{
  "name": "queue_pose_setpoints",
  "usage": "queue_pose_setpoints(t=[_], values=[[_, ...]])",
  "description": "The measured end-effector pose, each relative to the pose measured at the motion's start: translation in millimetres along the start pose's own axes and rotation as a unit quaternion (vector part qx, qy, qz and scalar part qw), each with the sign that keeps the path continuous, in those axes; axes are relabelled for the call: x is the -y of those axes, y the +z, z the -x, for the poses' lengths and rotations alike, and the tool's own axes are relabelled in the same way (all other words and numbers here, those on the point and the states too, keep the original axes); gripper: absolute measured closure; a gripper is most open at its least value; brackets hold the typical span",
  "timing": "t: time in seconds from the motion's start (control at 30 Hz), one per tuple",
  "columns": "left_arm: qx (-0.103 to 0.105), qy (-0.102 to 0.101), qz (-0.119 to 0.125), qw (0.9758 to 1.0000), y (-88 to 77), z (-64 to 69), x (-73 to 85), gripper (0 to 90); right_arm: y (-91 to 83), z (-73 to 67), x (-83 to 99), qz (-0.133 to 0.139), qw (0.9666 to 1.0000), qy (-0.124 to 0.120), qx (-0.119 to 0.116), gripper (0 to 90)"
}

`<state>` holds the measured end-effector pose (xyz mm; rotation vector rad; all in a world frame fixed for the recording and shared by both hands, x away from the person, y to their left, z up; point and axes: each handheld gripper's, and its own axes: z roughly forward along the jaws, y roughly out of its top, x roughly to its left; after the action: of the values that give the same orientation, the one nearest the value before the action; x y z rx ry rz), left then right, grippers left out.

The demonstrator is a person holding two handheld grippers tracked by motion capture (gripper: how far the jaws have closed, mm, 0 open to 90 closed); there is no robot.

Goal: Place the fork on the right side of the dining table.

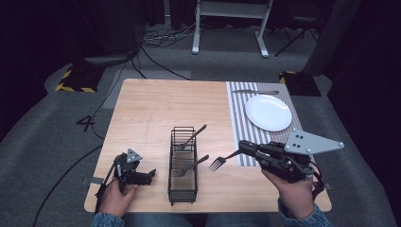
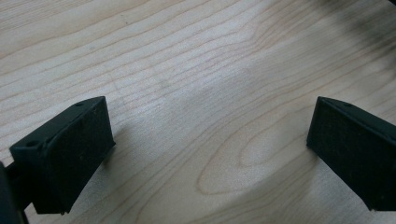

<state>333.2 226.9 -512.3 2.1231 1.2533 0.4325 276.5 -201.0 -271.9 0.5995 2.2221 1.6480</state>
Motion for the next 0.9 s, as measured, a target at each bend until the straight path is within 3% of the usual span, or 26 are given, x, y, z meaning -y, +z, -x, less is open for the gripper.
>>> queue_pose_setpoints(t=[0.17, 0.4, 0.53, 0.6, 0.63, 0.73, 0.9], values=[[0.0, 0.0, 0.0, 1.0, 0.0, 0.0, 0.0, 0.4, -5.7, 19.5, 3.8, 0.002, 0.9994, 0.011, 0.034, 86.4], [0.0, 0.0, 0.0, 1.0, 0.0, -0.1, 0.0, 0.4, -11.8, 51.2, 11.0, 0.01, 0.9956, 0.029, 0.088, 86.4], [0.0, 0.0, -0.001, 1.0, -0.2, -0.1, -0.1, 0.4, -11.6, 69.0, 17.4, 0.008, 0.9904, 0.025, 0.136, 86.4], [0.0, 0.0, -0.001, 1.0, -0.2, -0.1, -0.1, 0.4, -10.9, 75.0, 19.8, 0.006, 0.9891, 0.03, 0.144, 86.4], [0.0, 0.0, -0.001, 1.0, -0.2, -0.1, -0.1, 0.4, -9.3, 85.8, 24.5, 0.004, 0.9865, 0.038, 0.159, 86.4], [0.0, 0.0, -0.001, 1.0, -0.2, -0.1, -0.1, 0.4, -6.9, 99.0, 30.6, -0.003, 0.9823, 0.041, 0.183, 86.4], [0.0, 0.0, -0.001, 1.0, -0.1, 0.0, -0.1, 0.4, -4.7, 120.6, 40.3, -0.006, 0.9764, 0.059, 0.208, 86.4]])
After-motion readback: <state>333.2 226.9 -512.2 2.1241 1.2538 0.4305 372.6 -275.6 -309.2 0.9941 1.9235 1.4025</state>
